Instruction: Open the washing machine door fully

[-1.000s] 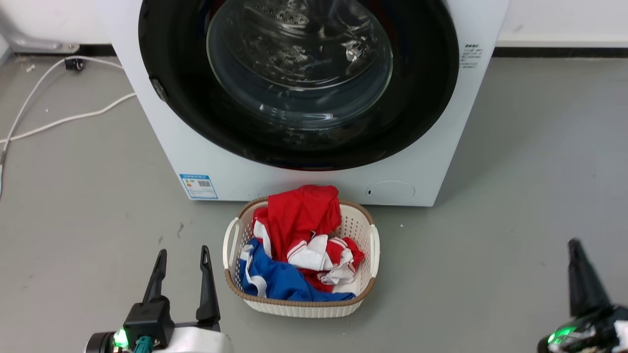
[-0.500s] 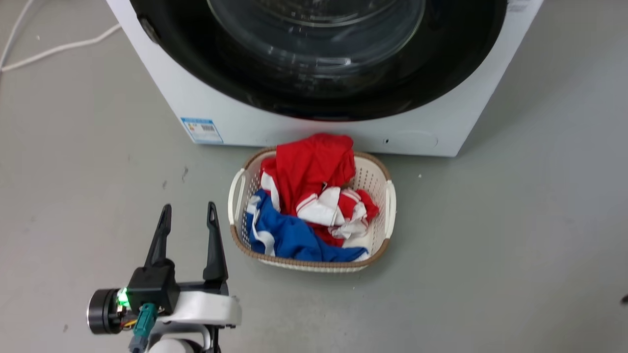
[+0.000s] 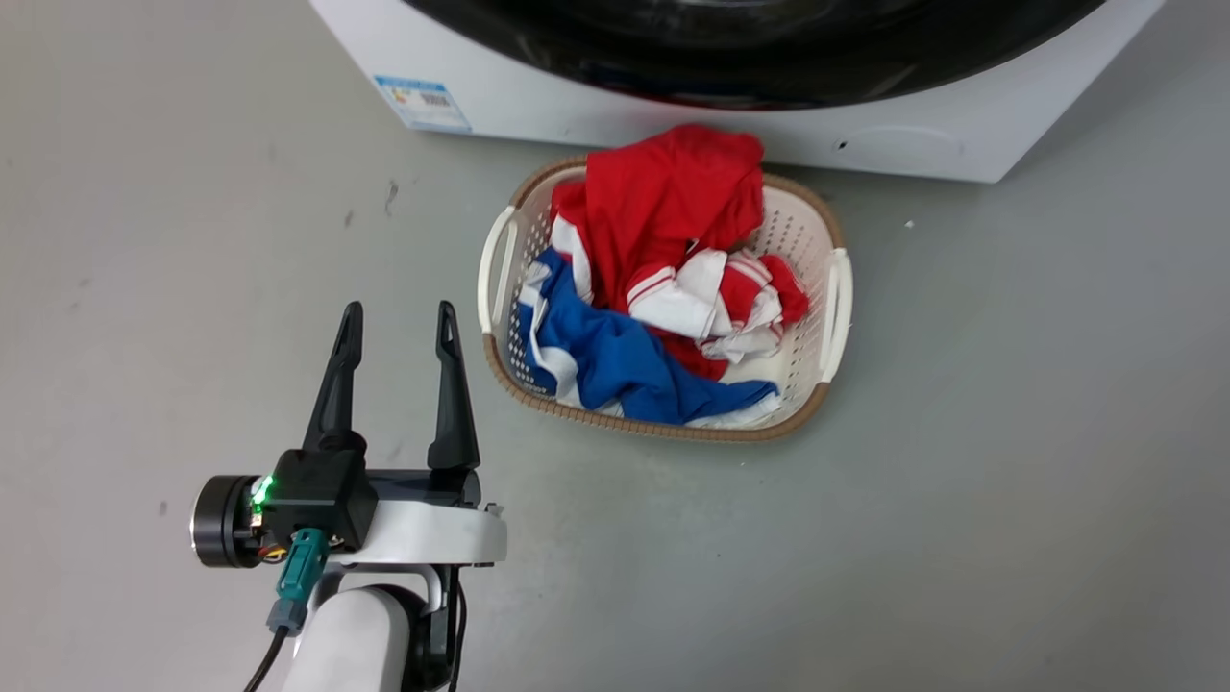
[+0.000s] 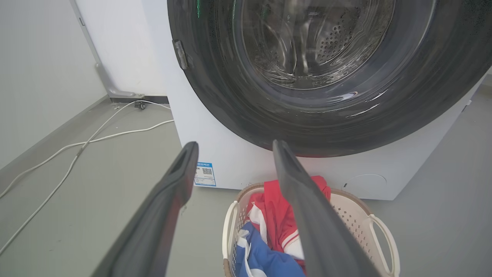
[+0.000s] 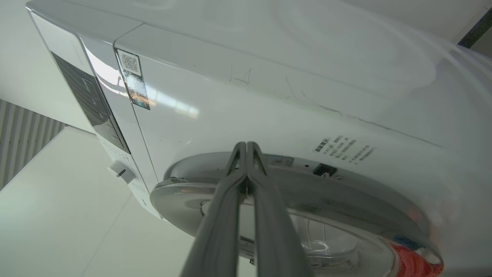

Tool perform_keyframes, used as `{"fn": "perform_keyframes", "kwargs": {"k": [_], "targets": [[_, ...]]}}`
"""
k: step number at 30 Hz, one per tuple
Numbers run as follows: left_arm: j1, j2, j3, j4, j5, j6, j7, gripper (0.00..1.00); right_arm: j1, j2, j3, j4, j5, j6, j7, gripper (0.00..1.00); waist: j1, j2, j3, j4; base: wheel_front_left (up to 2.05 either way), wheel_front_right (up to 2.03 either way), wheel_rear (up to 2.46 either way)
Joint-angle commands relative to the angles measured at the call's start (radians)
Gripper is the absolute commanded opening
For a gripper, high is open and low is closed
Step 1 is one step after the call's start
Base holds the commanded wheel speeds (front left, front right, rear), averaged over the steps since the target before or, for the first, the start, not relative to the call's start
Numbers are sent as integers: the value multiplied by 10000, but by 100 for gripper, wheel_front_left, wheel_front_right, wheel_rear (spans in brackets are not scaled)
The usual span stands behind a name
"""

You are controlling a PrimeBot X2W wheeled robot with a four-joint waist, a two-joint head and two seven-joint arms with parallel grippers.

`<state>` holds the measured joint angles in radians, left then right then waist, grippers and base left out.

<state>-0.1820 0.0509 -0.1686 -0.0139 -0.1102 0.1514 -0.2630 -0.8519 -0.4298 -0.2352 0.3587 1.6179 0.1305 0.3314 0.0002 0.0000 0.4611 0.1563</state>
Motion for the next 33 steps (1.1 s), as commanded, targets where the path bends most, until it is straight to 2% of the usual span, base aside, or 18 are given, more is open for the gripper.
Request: {"fn": "perform_keyframes", "kwargs": {"k": [1, 9, 17, 25, 33], "targets": [[-149, -6, -52, -46, -56, 66, -28, 100, -281, -111, 129, 128, -108, 4, 125, 0, -2, 0, 347, 246, 0, 0, 0], [-425, -6, -398, -48, -232, 245, -28, 100, -1655, -529, 1281, 1029, -821, 4, 1030, 0, -2, 0, 931, 619, 0, 0, 0], [-569, -6, -609, -38, -374, 382, -28, 100, -2327, -615, 1879, 1564, -1266, 4, 1552, 0, -2, 0, 1203, 890, 0, 0, 0], [-509, -5, -550, 13, -376, 452, -28, 100, -1732, -457, 2265, 1339, -1327, 4, 2103, 0, -2, 0, 1148, 845, 0, 0, 0], [-316, -6, -338, 25, -224, 400, -28, 100, -189, 21, 2547, 210, -1018, 14, 2454, 0, -2, 0, 708, 537, 0, 0, 0]]}}
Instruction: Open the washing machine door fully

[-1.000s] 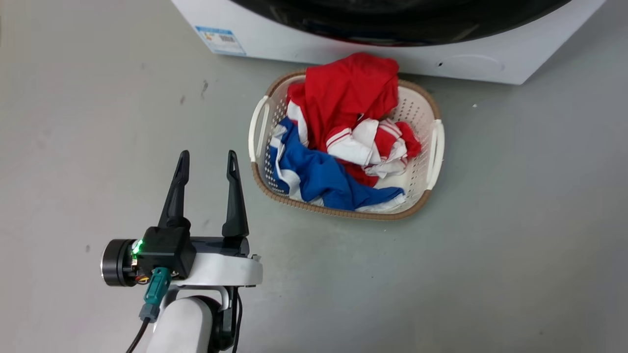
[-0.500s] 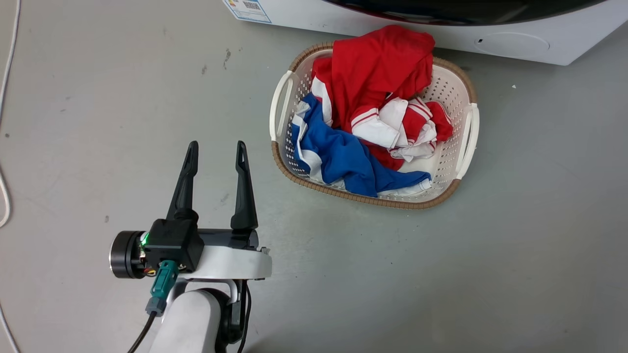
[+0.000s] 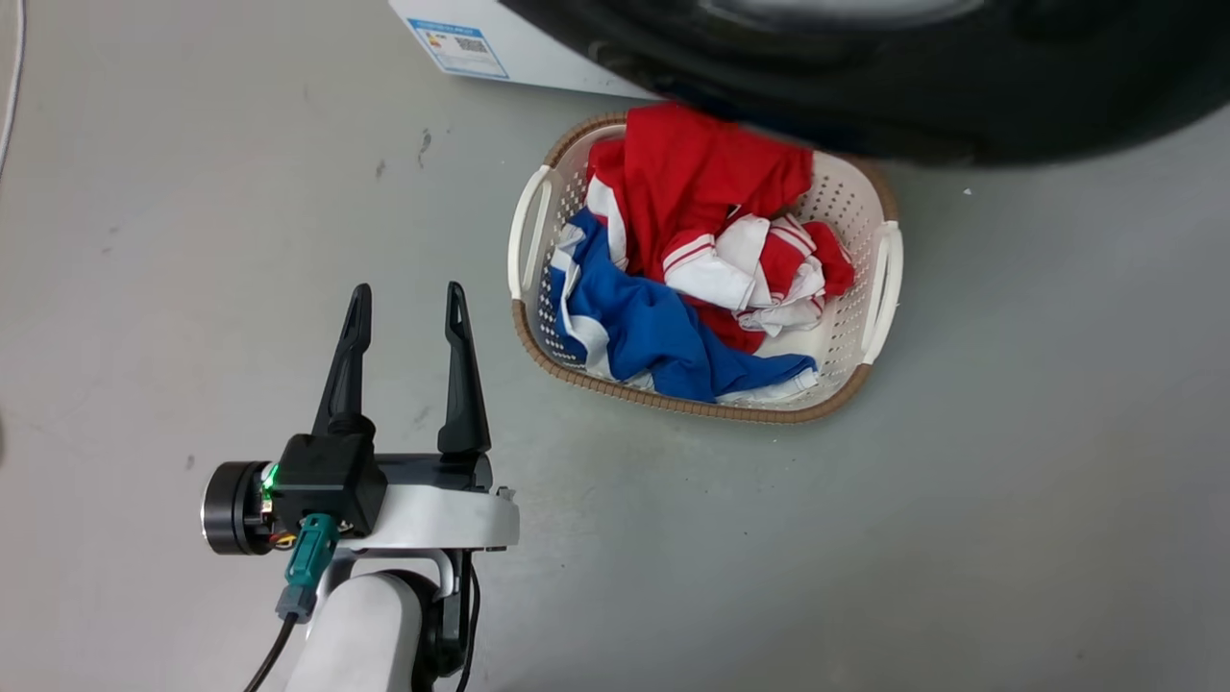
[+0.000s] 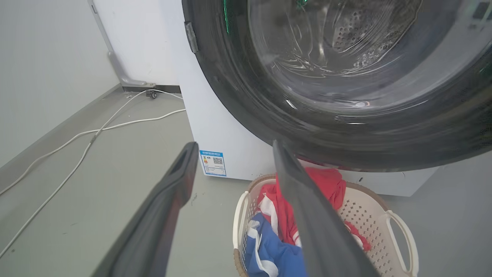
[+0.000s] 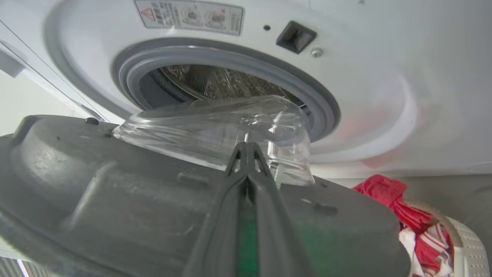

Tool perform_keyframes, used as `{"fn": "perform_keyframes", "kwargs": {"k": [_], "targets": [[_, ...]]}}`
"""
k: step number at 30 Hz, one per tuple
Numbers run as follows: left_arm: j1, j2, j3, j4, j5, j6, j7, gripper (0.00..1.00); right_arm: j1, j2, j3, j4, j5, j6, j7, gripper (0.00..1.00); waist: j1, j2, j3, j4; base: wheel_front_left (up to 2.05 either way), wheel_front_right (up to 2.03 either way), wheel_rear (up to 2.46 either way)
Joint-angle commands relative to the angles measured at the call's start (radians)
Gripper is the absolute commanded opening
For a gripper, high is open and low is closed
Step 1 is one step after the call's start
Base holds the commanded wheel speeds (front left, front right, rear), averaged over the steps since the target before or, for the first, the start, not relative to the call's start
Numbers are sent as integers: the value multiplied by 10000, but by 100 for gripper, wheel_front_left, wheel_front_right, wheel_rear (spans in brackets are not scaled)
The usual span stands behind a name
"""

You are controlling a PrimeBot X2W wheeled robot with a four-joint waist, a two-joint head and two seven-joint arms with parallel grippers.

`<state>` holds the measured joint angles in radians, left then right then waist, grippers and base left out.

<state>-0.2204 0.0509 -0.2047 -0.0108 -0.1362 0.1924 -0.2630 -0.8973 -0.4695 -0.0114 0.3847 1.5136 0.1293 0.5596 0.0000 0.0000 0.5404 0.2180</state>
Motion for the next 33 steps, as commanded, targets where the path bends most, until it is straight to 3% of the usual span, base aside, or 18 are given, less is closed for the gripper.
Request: {"fn": "perform_keyframes", "kwargs": {"k": [1, 5, 16, 33], "targets": [[89, -5, 39, -10, 53, -24, -28, 100, 567, 492, 297, -285, 147, 27, 207, 0, 0, 0, -130, -114, 0, 0, 0], [163, -6, 97, 33, 108, -67, -28, 100, 1538, 527, 209, -1114, 310, 25, 142, 0, 0, 0, -343, -237, 0, 0, 0], [527, -5, 279, 121, 267, -194, -28, 100, 4290, 1351, 378, -3589, 705, 27, 22, 0, 0, 0, -1005, -441, 0, 0, 0], [1111, -5, 450, 335, 500, -365, -28, 100, 6938, 2486, 1626, -5071, 335, 27, -133, 0, 0, 0, -2150, -484, 0, 0, 0]]}}
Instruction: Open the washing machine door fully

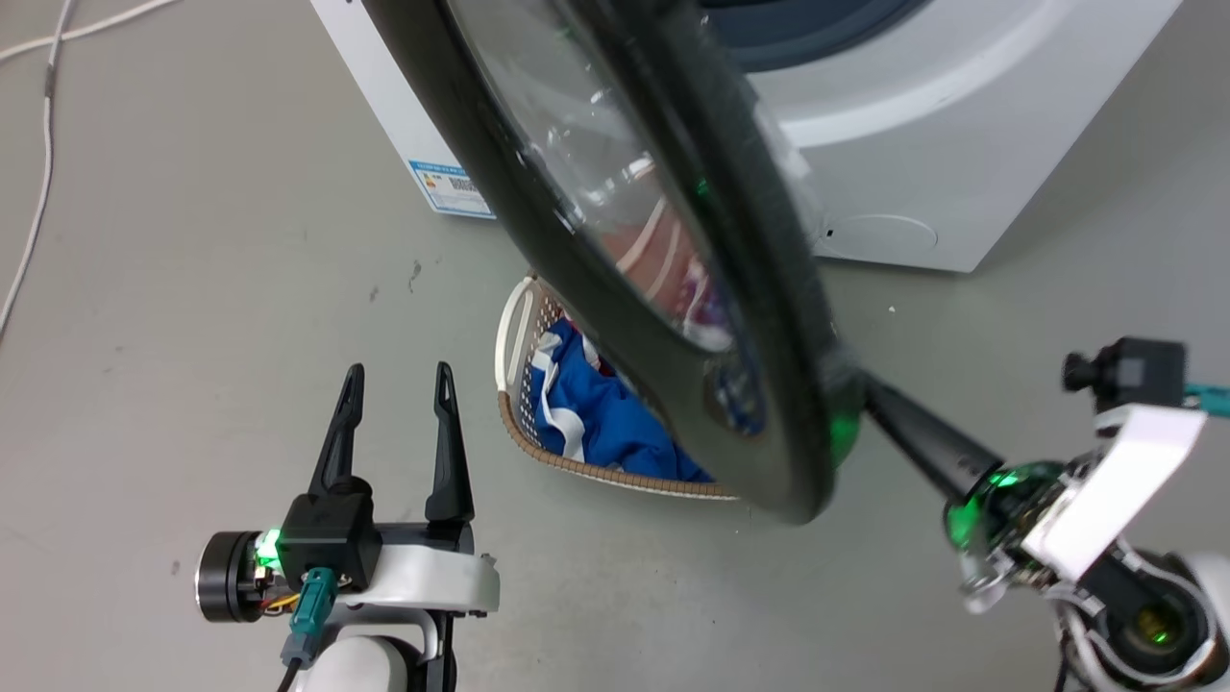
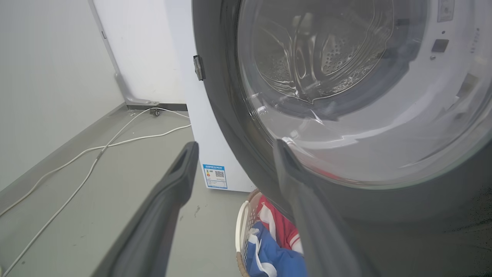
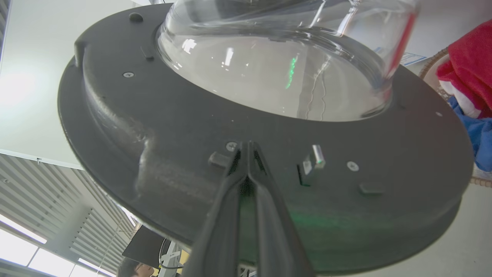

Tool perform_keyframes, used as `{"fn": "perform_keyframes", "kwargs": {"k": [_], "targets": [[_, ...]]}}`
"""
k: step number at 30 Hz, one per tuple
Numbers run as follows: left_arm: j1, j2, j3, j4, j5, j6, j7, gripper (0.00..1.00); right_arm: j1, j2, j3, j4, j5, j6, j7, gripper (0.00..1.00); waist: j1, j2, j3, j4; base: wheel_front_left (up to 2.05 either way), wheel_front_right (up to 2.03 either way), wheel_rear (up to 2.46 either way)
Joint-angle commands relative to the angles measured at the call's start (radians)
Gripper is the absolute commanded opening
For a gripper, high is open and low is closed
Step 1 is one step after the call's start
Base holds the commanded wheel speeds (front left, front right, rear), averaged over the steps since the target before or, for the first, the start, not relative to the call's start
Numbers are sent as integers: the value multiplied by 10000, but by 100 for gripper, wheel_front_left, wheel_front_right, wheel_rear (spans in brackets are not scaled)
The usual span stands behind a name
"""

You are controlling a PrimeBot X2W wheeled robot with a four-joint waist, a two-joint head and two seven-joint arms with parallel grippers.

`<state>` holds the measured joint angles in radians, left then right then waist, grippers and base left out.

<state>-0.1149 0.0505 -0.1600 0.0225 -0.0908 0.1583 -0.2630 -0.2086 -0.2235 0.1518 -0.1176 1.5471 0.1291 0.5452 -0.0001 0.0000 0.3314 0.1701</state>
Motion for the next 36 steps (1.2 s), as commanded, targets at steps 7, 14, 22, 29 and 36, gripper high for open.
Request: {"fn": "perform_keyframes", "kwargs": {"k": [7, 14, 22, 29, 36], "targets": [[311, -1, 94, 61, 150, -92, -28, 100, 577, 409, 913, -165, -60, 30, 224, 0, 1, 0, -529, 5, 0, 0, 0], [490, -1, 135, 94, 177, -159, -28, 100, 740, 717, 1737, 24, -134, 29, 404, 0, 1, 0, -808, 97, 0, 0, 0], [642, -1, 199, 138, 213, -191, -28, 100, 881, 966, 2577, 360, -215, 29, 537, 0, 1, 0, -1072, 127, 0, 0, 0], [929, 1, 277, 201, 240, -211, -28, 100, 1131, 993, 2794, 504, -313, 29, 133, 0, 1, 0, -1526, -27, 0, 0, 0], [1251, 1, 409, 226, 325, -306, -28, 100, 1546, 845, 2174, 87, -680, 29, -1348, 100, 1, 0, -2055, -247, 0, 0, 0]]}}
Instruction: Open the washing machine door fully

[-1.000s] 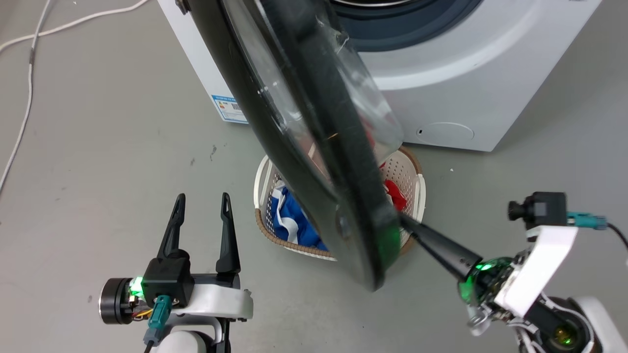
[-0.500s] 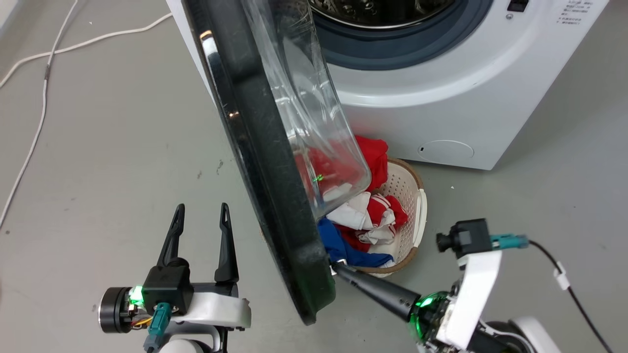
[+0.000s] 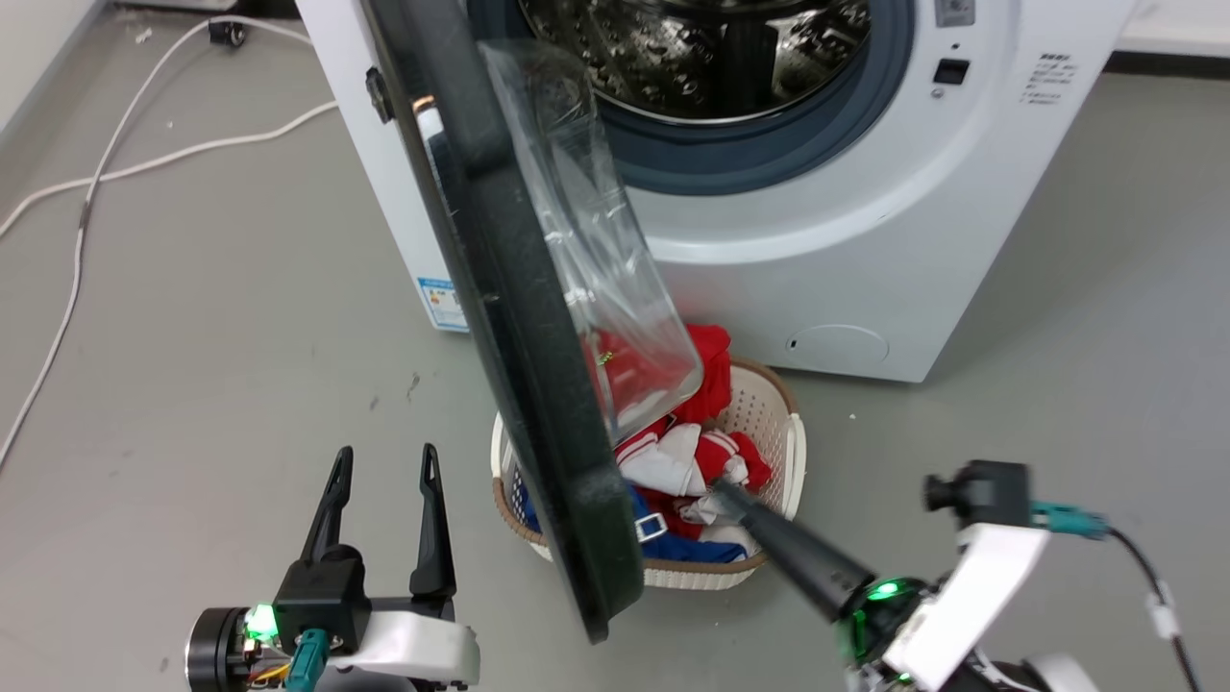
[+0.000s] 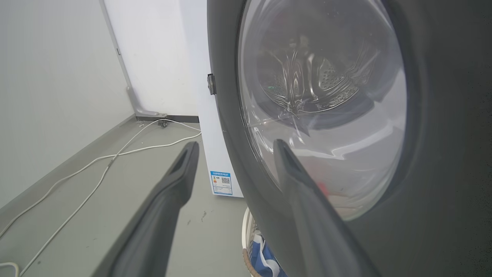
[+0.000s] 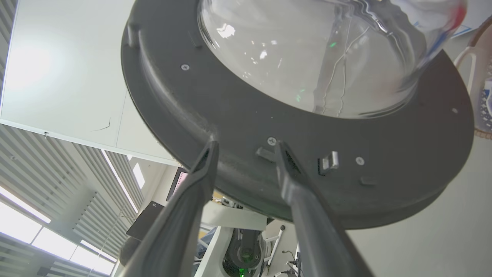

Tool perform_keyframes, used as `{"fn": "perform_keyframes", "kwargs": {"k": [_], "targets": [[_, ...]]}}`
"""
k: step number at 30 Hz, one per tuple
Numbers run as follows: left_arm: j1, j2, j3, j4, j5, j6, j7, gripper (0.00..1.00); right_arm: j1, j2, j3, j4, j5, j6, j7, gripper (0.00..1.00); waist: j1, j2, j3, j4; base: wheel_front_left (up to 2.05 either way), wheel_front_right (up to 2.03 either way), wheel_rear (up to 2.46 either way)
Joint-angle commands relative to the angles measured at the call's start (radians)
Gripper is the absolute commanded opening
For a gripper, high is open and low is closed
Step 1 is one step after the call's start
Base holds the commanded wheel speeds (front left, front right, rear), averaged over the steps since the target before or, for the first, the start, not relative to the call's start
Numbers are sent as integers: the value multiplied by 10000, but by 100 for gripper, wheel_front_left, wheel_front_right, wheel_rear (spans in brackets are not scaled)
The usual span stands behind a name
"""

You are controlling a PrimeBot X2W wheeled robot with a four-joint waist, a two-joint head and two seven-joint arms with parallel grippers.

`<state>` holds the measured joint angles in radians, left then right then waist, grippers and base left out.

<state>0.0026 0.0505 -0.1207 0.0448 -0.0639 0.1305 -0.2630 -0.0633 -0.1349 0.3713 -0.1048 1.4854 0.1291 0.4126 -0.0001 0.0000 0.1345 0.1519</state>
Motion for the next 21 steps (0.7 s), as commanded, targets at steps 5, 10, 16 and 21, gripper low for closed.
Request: {"fn": "perform_keyframes", "kwargs": {"k": [5, 10, 16, 21], "targets": [[275, -1, 152, -4, 115, -83, -28, 100, 238, -365, -530, -406, -1198, 29, -1955, 100, 1, 0, -411, -223, 0, 0, 0], [515, -1, 271, -2, 160, -131, -28, 100, 120, -849, -910, 107, -3321, 27, -4778, 100, 1, 0, -718, -379, 0, 0, 0], [785, 1, 392, 23, 264, -228, -28, 100, -65, -934, -1738, 1250, -6570, 27, -6724, 100, 1, 0, -1063, -519, 0, 0, 0], [940, 1, 480, -1, 283, -251, -28, 100, 204, -182, -3082, 866, -10320, 27, -6768, 100, 1, 0, -1210, -587, 0, 0, 0]]}}
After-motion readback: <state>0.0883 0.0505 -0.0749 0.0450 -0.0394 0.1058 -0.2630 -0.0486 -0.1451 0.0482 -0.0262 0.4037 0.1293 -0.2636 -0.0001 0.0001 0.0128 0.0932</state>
